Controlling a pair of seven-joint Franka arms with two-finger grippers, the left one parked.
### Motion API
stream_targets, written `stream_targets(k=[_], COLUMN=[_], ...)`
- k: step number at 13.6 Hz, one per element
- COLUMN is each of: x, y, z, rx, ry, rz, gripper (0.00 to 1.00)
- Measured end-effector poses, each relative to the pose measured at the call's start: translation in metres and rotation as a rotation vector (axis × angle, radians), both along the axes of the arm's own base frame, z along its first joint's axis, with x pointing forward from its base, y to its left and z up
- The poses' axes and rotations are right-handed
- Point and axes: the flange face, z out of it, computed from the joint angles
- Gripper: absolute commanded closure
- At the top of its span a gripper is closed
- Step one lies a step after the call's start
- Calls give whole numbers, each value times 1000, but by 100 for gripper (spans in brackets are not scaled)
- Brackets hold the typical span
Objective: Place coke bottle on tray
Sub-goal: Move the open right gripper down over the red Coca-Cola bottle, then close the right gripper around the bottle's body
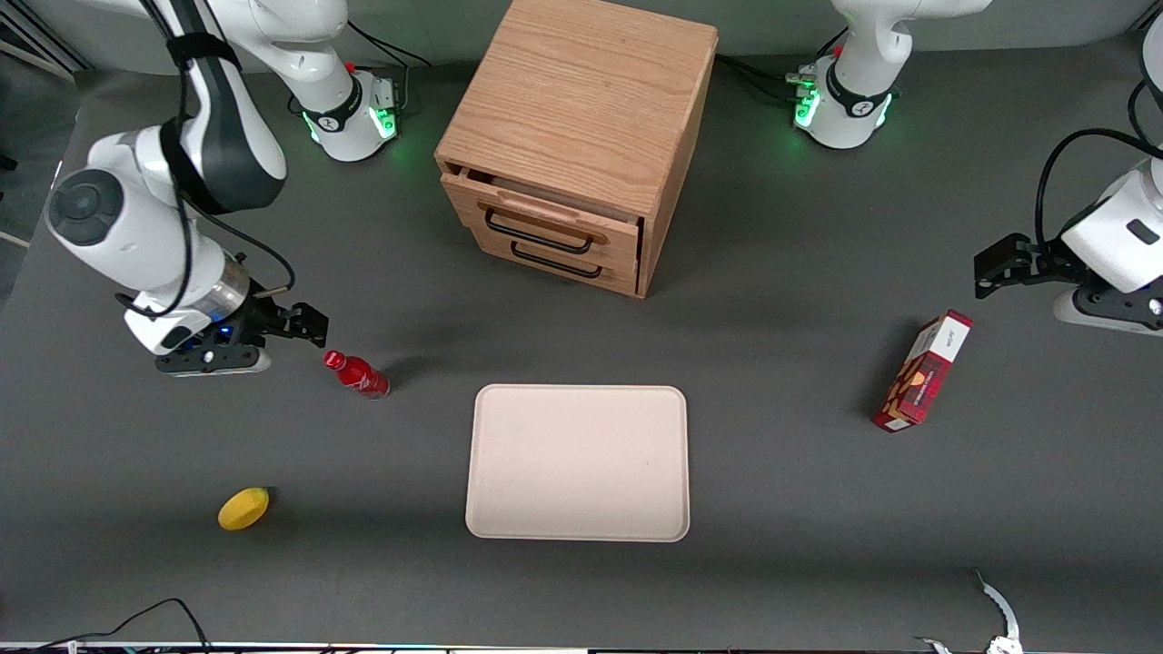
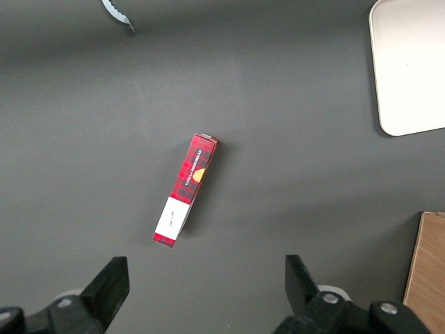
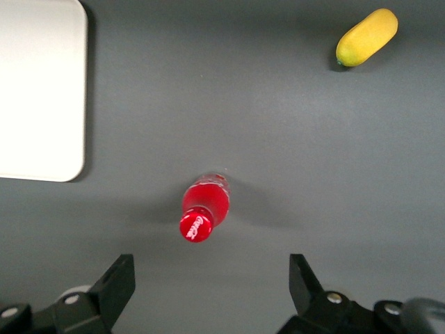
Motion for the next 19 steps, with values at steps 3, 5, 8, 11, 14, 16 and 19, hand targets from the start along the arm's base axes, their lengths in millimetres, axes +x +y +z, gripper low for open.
stream_targets(k=[3,5,8,11,14,16,19], x=[-10,-12,-11,-6,-2,0,4], y=[10,15,16,17,18,18,19], z=[-22,-30,-44,-63,-79,-83,-79], rx=[-9,-22,-24,-23,-17,-14,-17], ry=[-8,-16,-20,-16,-17,-15,-26], rz=[23,27,37,49,58,58,64], gripper=[2,3,3,3,4,5,8])
